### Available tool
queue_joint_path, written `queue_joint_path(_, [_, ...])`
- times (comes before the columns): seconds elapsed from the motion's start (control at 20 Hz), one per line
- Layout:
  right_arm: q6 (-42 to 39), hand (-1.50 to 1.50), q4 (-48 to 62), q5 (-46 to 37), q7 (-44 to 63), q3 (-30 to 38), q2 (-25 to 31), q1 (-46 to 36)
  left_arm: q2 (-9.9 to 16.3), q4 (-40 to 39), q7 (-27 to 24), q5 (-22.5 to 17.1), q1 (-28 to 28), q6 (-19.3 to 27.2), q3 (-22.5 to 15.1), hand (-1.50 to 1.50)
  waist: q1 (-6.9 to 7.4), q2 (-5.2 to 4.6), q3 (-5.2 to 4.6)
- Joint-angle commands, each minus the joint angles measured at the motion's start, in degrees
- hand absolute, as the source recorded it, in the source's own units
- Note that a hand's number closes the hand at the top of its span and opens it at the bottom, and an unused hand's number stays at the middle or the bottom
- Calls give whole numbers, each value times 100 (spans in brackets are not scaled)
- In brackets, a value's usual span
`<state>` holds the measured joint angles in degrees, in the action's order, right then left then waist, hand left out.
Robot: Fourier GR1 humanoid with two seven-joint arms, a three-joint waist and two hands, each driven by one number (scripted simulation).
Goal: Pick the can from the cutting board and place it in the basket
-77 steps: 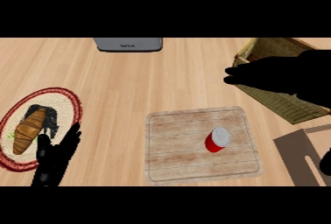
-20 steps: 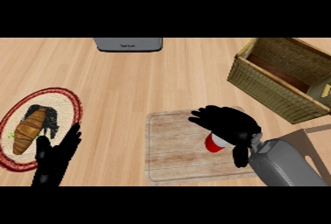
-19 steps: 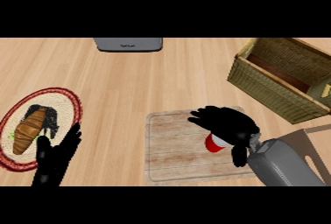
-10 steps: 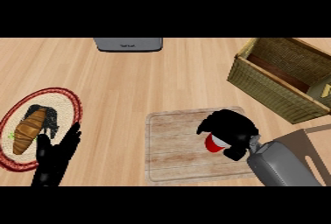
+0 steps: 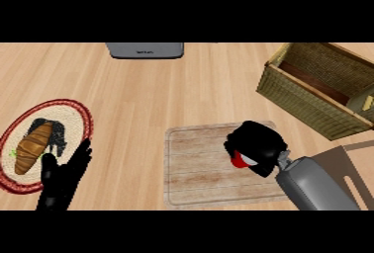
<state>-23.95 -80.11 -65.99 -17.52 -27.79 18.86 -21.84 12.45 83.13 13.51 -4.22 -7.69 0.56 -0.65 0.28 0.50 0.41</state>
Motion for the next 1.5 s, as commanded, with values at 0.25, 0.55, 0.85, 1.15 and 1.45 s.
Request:
queue_joint_path(0.25, [-59, 150, 955, -156, 3796, 2129, -1288, -449, -32, -4, 127, 17, -150, 77, 18, 0, -156, -120, -65])
queue_joint_path(0.55, [838, 150, 1001, -416, 6436, 2801, -1868, -1628, -77, 52, 215, 87, -29, -33, -203, 0, 301, -134, -48])
queue_joint_path(0.85, [3173, 150, 211, 10, 7437, 3356, -1882, -2811, -84, -31, 358, 74, 149, -133, -289, 0, 479, -123, -30])
queue_joint_path(1.15, [3982, 150, 884, -1089, 8859, 3194, -1884, -4382, -238, -286, 201, 217, 188, 31, -323, 0, 400, -122, -65])
queue_joint_path(1.45, [3794, 150, 1714, -1958, 9343, 3737, -1832, -5375, -82, -134, 390, 132, 193, 12, -128, 0, 207, -88, -54])
